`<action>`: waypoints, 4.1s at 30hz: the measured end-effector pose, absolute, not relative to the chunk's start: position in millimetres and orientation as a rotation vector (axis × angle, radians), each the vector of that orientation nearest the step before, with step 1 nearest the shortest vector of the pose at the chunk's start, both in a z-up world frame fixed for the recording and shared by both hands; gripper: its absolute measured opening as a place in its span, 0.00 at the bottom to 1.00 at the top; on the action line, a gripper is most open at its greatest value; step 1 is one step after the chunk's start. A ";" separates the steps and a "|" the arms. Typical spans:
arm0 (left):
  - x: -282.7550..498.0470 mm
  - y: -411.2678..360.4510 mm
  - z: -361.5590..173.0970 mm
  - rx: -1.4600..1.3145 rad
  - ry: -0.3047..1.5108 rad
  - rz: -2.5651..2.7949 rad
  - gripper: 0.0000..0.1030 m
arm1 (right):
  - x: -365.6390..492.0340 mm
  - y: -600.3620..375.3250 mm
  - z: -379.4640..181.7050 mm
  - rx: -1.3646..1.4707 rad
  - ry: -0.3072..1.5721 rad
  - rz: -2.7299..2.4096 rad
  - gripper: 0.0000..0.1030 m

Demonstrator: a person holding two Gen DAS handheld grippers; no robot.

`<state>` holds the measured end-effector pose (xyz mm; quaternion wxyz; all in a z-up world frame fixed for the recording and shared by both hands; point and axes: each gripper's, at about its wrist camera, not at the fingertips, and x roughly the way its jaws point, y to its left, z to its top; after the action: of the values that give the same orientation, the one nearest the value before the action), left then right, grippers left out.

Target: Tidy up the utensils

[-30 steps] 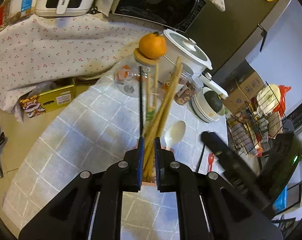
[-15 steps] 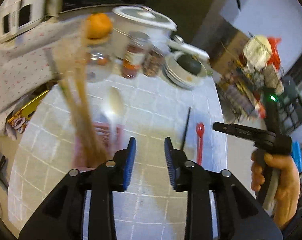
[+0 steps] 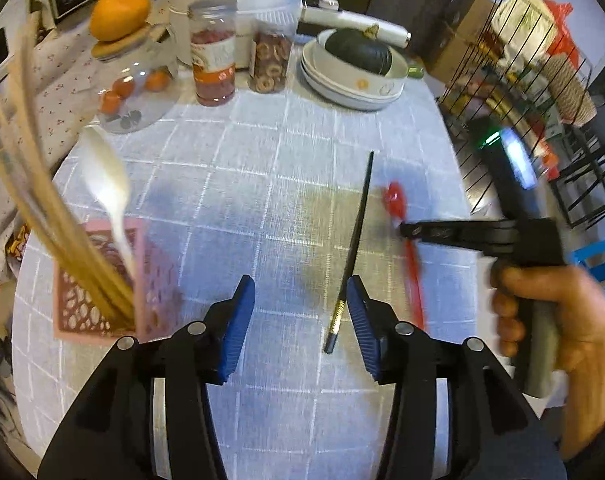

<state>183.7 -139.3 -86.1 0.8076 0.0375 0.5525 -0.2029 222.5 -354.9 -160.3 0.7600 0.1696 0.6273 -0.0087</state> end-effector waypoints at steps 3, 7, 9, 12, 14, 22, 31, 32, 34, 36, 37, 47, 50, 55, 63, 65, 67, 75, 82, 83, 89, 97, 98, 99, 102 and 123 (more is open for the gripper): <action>198.4 -155.5 -103.2 0.109 1.194 -0.428 0.44 | 212.5 -360.0 -135.8 0.364 1.305 -0.008 0.08; 216.9 -192.7 -127.4 0.172 1.210 -0.465 0.44 | 193.2 -380.0 -84.8 0.426 1.164 0.016 0.08; 227.6 -221.3 -140.7 0.211 1.225 -0.490 0.44 | 186.6 -384.2 -72.7 0.434 1.132 0.021 0.08; 240.7 -265.5 -158.8 0.341 1.208 -0.489 0.44 | 177.8 -382.2 -66.6 0.427 1.114 -0.007 0.08; 248.8 -285.0 -173.8 0.458 1.171 -0.447 0.41 | 175.7 -376.7 -62.3 0.440 1.099 -0.026 0.08; 239.2 -259.9 -167.8 0.328 1.202 -0.519 0.04 | 173.3 -354.6 -26.4 0.364 1.007 -0.042 0.08; 192.5 -176.7 -73.6 0.145 1.038 -0.504 0.04 | 169.9 -349.6 -22.7 0.360 0.985 -0.022 0.08; 185.2 -169.8 -61.5 0.136 1.011 -0.506 0.04 | 170.7 -343.6 -22.3 0.355 0.984 -0.003 0.08; 170.5 -154.7 -38.3 0.124 0.947 -0.506 0.04 | 170.8 -331.7 -19.1 0.341 0.962 0.030 0.08; 159.8 -133.2 -17.7 0.098 0.902 -0.495 0.04 | 169.4 -320.4 -13.7 0.322 0.932 0.062 0.08; 156.7 -121.6 -10.5 0.077 0.883 -0.488 0.04 | 168.7 -314.3 -10.4 0.310 0.916 0.078 0.08; 165.2 -21.6 35.6 -0.106 0.670 -0.340 0.04 | 172.3 -272.7 -5.8 0.238 0.856 0.129 0.08; 170.7 -0.2 36.6 -0.148 0.623 -0.301 0.04 | 173.3 -259.4 -1.5 0.225 0.821 0.149 0.08; 179.1 20.8 38.9 -0.200 0.578 -0.267 0.04 | 174.4 -234.3 1.3 0.197 0.786 0.181 0.08; 183.3 27.5 33.1 -0.200 0.507 -0.239 0.04 | 172.7 -207.6 7.0 0.198 0.717 0.228 0.08; 184.7 26.8 28.4 -0.187 0.492 -0.230 0.04 | 171.9 -202.0 10.0 0.193 0.696 0.238 0.08; 187.0 24.4 20.5 -0.175 0.482 -0.232 0.04 | 170.5 -196.1 12.5 0.193 0.674 0.252 0.08; 192.5 19.3 -26.1 -0.168 0.541 -0.228 0.04 | 164.4 -180.2 16.6 0.193 0.608 0.294 0.08; 187.2 7.5 -45.5 -0.107 0.590 -0.240 0.04 | 165.4 -166.4 9.9 0.181 0.602 0.322 0.08; 186.4 7.8 -45.1 -0.104 0.593 -0.239 0.04 | 165.9 -165.1 8.4 0.181 0.603 0.324 0.08; 188.0 22.6 -30.0 -0.181 0.719 -0.300 0.29 | 172.3 -155.9 -0.7 0.204 0.600 0.336 0.08; 177.9 45.8 -7.8 -0.197 0.795 -0.264 0.36 | 179.4 -138.6 1.5 0.256 0.490 0.333 0.08; 178.0 46.4 -9.3 -0.185 0.817 -0.252 0.37 | 178.4 -134.9 1.0 0.250 0.477 0.335 0.08; 178.4 46.2 -11.4 -0.167 0.840 -0.238 0.40 | 178.1 -129.3 -0.9 0.232 0.466 0.335 0.08; 179.7 48.1 -19.0 -0.140 0.903 -0.193 0.61 | 177.6 -116.2 -13.5 0.162 0.459 0.320 0.08; 144.1 42.8 -15.0 -0.080 0.962 -0.212 0.66 | 110.7 -138.1 -13.7 0.158 0.677 0.300 0.11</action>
<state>144.1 42.8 -15.0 0.8803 -0.0384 0.4619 -0.1017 110.7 -138.1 -13.7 0.9292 0.0770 0.3306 0.1462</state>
